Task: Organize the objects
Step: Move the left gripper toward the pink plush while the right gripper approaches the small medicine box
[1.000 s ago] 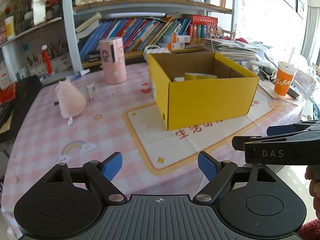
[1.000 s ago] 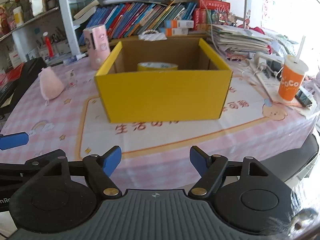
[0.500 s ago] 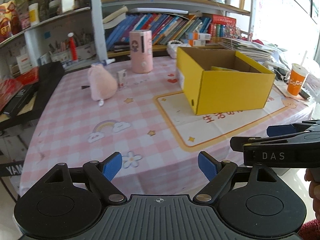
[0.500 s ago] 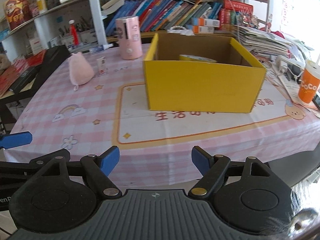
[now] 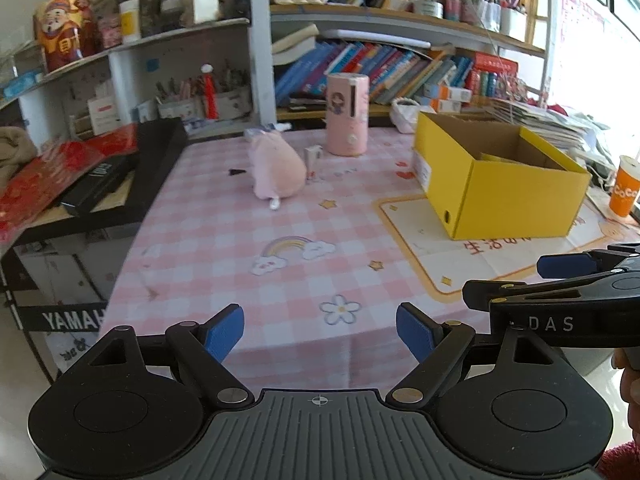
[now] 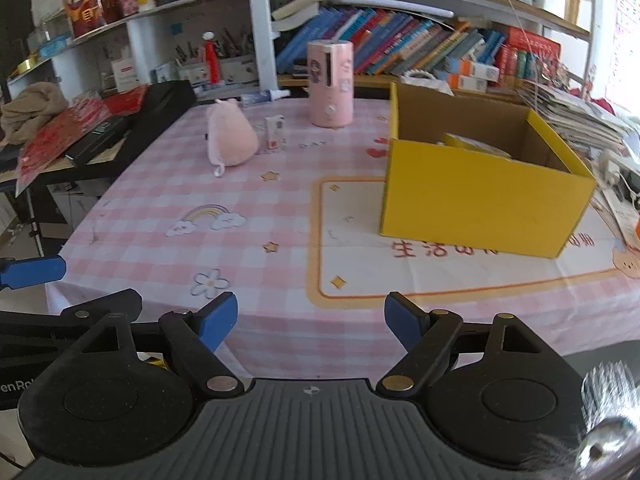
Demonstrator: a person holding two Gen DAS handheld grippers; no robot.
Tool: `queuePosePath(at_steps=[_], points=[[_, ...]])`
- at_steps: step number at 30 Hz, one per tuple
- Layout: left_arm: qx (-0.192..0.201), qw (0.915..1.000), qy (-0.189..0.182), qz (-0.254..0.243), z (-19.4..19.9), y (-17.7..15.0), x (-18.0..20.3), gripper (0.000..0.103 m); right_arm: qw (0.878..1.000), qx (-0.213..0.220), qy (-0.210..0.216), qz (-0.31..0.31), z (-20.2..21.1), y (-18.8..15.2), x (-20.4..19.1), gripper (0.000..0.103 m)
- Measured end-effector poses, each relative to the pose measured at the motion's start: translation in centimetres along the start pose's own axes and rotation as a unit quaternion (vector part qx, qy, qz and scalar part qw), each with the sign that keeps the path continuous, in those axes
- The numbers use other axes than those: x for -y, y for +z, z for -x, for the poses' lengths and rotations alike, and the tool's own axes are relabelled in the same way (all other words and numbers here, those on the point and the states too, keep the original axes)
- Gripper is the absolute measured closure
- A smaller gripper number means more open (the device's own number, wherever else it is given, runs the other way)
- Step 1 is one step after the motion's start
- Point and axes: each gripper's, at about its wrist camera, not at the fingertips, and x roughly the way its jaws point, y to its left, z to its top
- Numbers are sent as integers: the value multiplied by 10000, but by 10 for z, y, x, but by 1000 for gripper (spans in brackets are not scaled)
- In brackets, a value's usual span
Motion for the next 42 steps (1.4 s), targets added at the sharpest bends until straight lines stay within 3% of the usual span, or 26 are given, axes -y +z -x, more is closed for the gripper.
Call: queuePosePath(at_steps=[9,22,32,42], points=[[158,9997,147,61,7,1,-16,17,9996,166,146,155,2,9,-21,23],[55,9996,229,138,-6,5,-25,17,9995,91,228,206,-15,16,-26,23],[-91,9990,338,267,-38,22,-34,17,9989,-28,359,293,-49,42,-26,23],[-160,9967,519,607,-82,51,-45,17,9968,-154,527,581,-100,88,-23,23]])
